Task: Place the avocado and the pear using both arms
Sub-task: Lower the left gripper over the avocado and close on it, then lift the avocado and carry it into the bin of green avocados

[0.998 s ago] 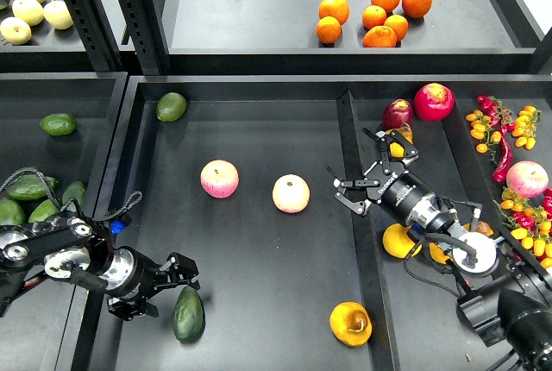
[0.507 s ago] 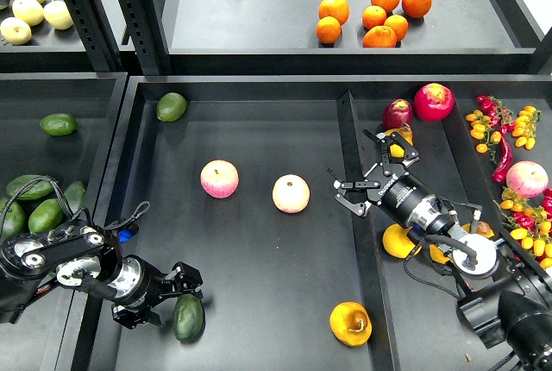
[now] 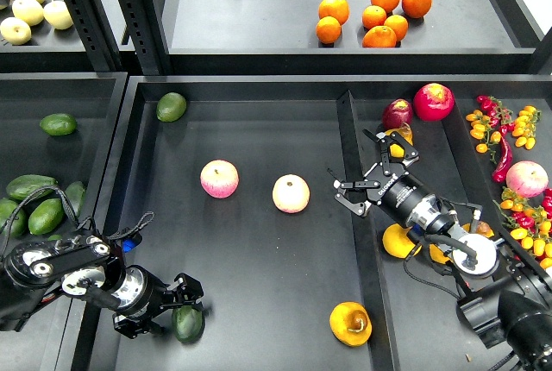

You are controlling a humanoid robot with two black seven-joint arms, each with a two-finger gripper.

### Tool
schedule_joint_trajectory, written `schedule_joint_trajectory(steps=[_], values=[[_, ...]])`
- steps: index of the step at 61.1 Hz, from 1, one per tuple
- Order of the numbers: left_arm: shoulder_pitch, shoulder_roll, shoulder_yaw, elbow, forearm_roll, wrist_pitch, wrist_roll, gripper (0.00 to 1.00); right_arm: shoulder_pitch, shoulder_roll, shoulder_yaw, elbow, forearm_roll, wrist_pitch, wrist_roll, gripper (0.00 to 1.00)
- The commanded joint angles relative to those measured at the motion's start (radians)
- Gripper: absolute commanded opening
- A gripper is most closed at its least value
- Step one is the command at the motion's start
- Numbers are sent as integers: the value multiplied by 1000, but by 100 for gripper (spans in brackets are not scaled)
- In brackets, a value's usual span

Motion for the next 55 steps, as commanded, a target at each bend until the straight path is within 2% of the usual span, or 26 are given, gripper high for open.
schedule_joint_trajectory(steps=[1, 4, 19, 32, 35, 55], values=[[7, -3, -16, 2, 2, 0, 0, 62, -1, 0, 0, -1, 0, 0, 0, 100], [13, -3, -26, 3, 1, 0, 0, 53, -1, 0, 0, -1, 0, 0, 0, 100], [8, -5, -75, 8, 12, 0, 0, 42, -1, 0, 2, -1, 0, 0, 0, 100], [-30, 26, -141, -14, 2, 0, 0, 40, -1, 0, 3, -3, 0, 0, 0, 100], [-68, 83, -170, -6, 0, 0, 0, 40, -1, 0, 3, -3, 0, 0, -2, 100], [-139, 239, -176, 3, -101, 0, 0, 41, -1, 0, 3, -3, 0, 0, -2, 100]])
